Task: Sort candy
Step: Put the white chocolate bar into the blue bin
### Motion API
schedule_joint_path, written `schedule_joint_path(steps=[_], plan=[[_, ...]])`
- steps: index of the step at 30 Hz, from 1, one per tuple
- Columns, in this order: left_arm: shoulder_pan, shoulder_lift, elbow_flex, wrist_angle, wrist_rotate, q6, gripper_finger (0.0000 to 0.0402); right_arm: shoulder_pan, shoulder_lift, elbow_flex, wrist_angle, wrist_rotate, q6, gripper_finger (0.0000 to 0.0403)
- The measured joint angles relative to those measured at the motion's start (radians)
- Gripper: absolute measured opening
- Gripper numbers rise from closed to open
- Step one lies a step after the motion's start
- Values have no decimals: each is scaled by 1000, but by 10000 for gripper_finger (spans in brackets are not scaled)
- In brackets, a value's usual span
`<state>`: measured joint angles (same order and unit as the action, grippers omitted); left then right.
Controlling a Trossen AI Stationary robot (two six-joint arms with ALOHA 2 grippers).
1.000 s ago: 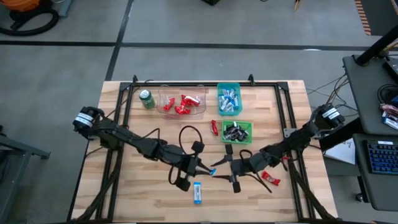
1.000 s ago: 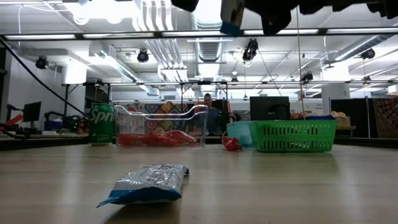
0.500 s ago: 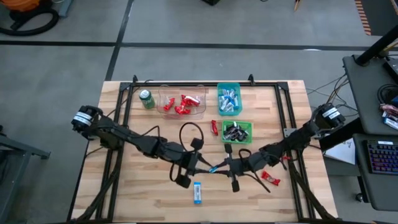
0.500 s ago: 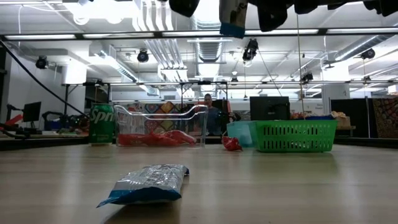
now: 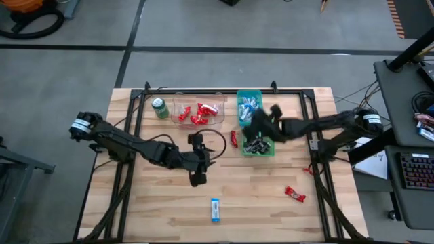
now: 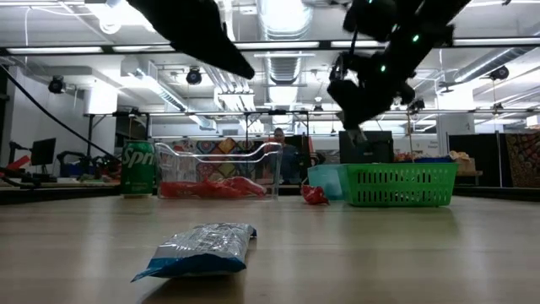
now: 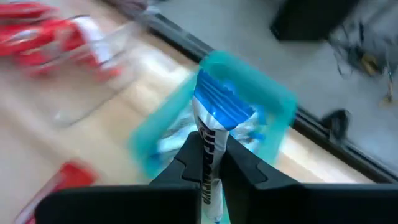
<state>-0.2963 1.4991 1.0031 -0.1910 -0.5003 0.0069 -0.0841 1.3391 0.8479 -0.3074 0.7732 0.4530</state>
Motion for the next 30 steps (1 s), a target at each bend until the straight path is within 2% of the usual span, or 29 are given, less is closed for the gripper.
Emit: schedule_joint_path(steps=[6,12,15,22,26,30], plan=[[-1,11,-9,-25,23,-54,182,-232,19,1,12,-167,-29,50],[-3,20,-9,-22,43,-118,182,-297,30,0,12,-243,-74,115],[-6,20,-9,-43,59,-179,182,-295,20,5,3,-249,-102,143],[-40,56,-11,-48,266,-258,182,-216,-81,14,-16,-285,-111,162],[-77,109,-11,-38,279,-302,182,-152,-156,14,2,-386,-96,163],[-131,175,-11,-20,281,-282,182,-64,-198,14,51,-525,-105,163]])
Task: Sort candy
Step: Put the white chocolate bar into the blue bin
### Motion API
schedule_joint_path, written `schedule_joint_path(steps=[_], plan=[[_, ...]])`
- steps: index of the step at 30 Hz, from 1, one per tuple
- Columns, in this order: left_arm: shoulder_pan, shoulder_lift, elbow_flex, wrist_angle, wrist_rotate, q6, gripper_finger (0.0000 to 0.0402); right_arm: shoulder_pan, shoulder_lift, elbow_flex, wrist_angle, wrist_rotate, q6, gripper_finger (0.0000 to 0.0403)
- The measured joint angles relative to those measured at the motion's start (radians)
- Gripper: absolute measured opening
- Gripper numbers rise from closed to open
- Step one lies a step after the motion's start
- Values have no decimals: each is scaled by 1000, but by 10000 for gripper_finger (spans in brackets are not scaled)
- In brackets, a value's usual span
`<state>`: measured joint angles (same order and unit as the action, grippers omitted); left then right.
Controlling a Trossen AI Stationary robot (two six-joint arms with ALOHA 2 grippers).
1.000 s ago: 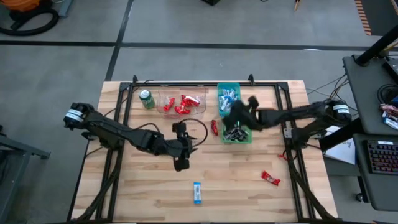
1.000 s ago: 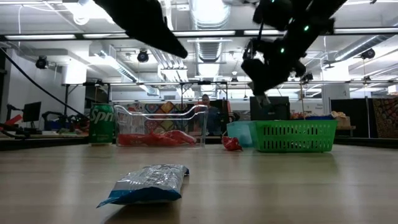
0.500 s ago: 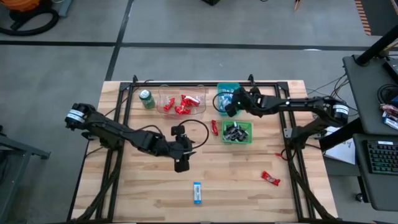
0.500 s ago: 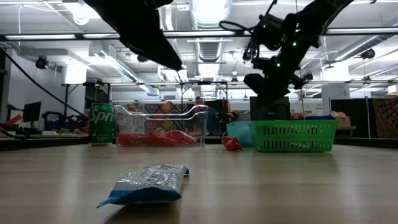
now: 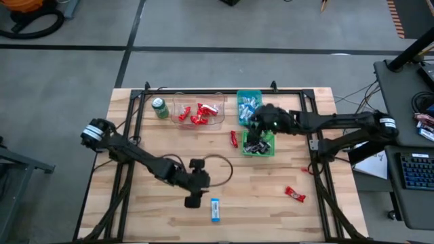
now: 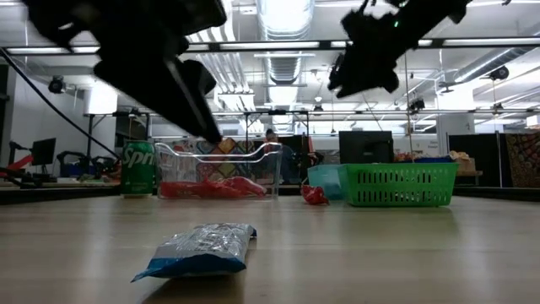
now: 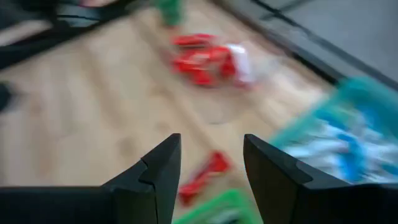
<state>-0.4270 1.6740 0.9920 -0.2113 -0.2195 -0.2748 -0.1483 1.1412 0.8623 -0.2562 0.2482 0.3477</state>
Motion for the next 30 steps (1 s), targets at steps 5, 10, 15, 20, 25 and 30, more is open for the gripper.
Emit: schedule_joint_path(steps=[5,10,15,20,25,30], plan=[[-36,73,0,68,25,60,182,145,-23,0,33,-21,1,163],[-42,132,0,206,150,145,182,289,-8,0,39,-10,50,164],[-50,202,1,342,221,318,177,430,27,0,34,-9,53,164],[-50,225,8,344,254,411,176,537,40,0,25,-9,84,164],[-50,229,8,322,258,507,176,610,39,0,26,-9,114,164],[-50,230,8,315,258,594,176,646,39,0,27,-9,132,163]])
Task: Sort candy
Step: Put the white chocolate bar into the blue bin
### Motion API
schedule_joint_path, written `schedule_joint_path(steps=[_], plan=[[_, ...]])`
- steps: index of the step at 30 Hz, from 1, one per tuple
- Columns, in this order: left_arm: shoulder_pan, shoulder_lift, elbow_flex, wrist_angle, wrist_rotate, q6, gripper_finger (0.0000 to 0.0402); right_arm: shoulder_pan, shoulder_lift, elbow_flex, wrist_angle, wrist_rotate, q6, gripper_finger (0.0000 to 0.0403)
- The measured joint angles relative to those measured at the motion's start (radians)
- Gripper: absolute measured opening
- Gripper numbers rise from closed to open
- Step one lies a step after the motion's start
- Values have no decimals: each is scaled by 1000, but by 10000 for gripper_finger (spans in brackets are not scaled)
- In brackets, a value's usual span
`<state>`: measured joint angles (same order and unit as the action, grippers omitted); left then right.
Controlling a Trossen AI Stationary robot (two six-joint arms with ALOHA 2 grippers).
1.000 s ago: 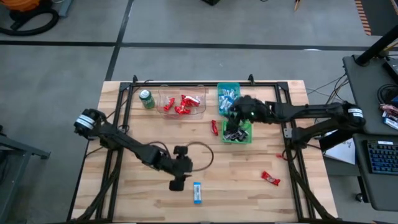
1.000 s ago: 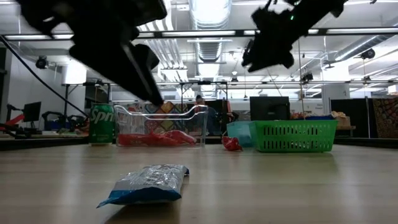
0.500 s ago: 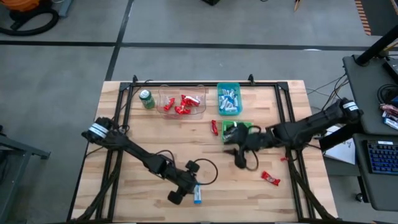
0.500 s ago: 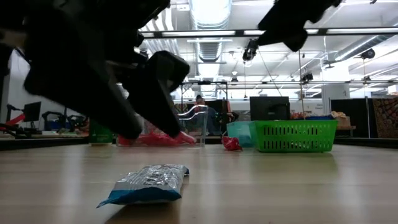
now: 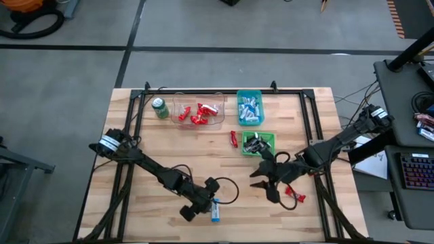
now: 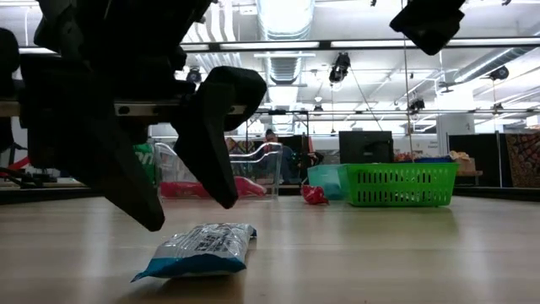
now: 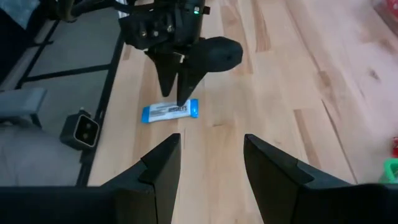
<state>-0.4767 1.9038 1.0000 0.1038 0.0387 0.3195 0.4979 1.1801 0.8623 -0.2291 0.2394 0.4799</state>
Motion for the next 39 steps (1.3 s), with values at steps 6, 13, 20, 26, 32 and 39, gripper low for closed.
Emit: schedule_joint_path(steps=[6,13,20,26,32,39], plan=[[2,21,-1,2,0,47,176,2,0,0,2,8,53,163],[16,55,0,31,11,52,175,2,0,0,3,25,54,163],[36,68,1,53,23,81,143,2,1,0,3,58,53,163],[43,69,1,54,3,90,87,2,27,0,3,76,52,163],[45,70,-1,68,-1,60,13,2,64,-1,11,76,51,163],[62,70,-75,250,56,-21,1,5,141,-1,67,76,14,163]])
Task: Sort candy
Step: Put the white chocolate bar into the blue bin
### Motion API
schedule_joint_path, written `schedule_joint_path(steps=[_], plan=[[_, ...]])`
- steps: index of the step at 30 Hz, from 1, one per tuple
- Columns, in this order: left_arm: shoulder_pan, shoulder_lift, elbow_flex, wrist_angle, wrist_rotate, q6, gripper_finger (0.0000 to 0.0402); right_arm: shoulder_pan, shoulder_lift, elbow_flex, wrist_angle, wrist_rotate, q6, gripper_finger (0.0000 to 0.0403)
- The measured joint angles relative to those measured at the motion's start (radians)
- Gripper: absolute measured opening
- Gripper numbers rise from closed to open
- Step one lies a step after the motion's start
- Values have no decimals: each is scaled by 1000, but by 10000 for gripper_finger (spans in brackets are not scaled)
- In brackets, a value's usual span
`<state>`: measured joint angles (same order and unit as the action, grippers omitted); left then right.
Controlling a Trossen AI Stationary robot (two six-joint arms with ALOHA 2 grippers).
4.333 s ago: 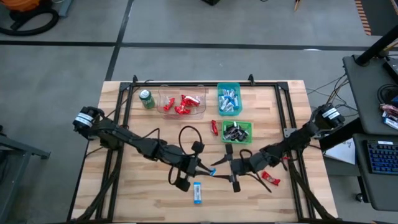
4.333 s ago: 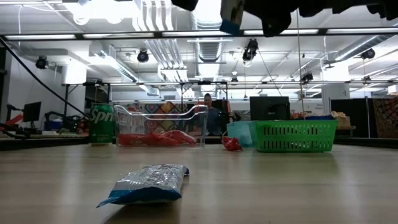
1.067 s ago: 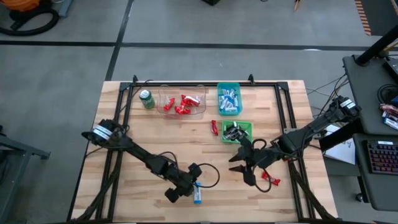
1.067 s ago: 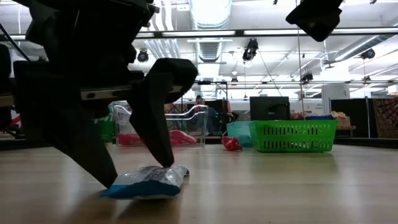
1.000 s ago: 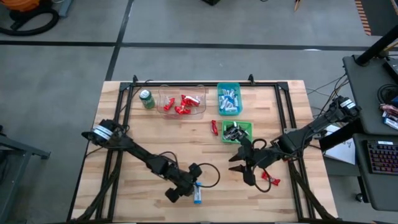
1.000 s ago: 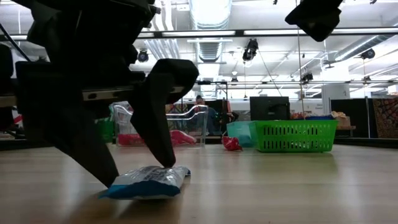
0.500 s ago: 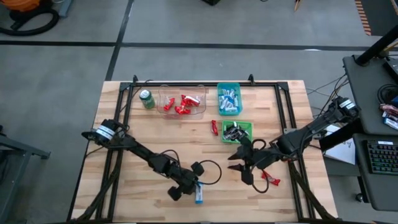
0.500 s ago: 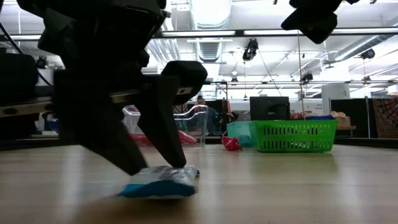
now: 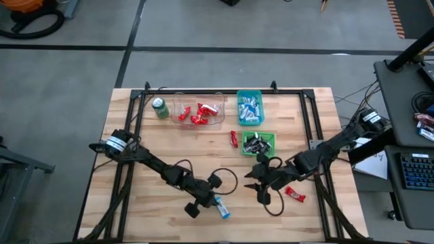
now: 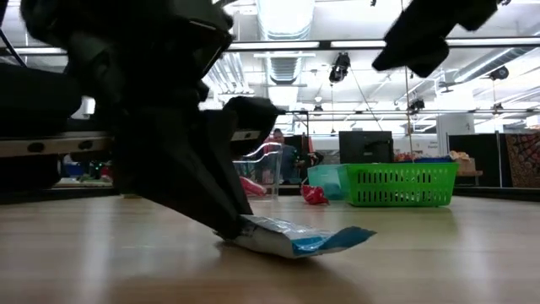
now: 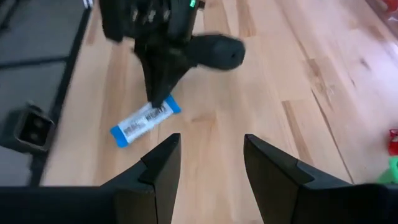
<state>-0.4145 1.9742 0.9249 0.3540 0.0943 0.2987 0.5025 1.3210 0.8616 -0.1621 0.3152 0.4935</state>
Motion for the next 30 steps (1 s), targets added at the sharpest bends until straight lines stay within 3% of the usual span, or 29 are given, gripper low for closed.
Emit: schedule_joint_path(steps=[14,19,30], plan=[[23,-9,-320,745,-39,-340,1,10,277,0,289,0,-208,164],[24,-10,-333,764,-107,-409,1,5,355,-1,426,51,-144,164],[3,-14,-333,796,-103,-375,0,45,570,20,748,59,-144,160]])
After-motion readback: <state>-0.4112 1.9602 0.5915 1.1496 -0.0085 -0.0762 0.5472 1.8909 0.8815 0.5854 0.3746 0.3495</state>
